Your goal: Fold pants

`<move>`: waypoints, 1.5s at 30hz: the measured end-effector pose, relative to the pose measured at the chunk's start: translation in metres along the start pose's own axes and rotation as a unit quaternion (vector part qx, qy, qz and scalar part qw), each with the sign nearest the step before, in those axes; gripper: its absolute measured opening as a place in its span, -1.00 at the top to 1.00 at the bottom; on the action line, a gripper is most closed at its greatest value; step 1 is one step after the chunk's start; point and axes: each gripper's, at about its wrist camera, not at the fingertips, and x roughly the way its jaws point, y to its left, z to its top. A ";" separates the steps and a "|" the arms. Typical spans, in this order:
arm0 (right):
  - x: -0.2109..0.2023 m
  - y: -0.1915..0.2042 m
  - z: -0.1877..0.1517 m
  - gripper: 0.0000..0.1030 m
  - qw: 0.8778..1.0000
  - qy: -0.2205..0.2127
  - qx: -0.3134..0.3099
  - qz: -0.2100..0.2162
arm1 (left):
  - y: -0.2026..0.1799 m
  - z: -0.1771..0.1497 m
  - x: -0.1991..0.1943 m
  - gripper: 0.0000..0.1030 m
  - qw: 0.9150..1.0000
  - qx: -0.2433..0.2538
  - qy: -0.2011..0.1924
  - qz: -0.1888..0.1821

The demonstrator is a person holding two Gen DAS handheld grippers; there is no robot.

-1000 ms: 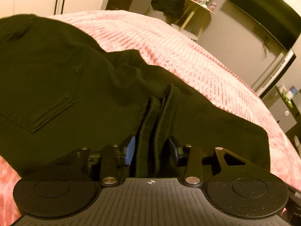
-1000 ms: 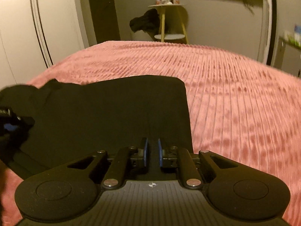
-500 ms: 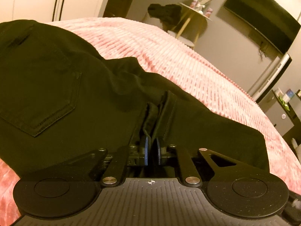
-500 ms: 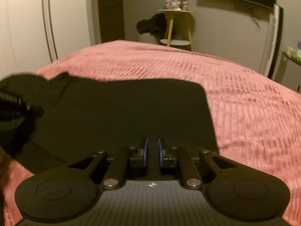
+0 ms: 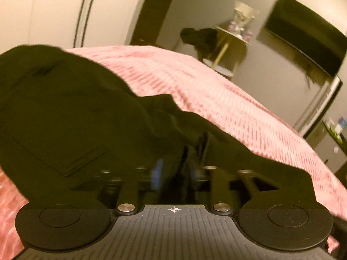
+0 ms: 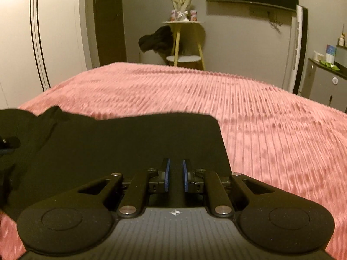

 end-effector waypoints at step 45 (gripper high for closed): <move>0.054 -0.008 0.018 0.31 0.997 -0.008 -0.038 -0.063 | -0.057 -0.005 0.024 -0.59 0.980 0.125 -0.123 0.091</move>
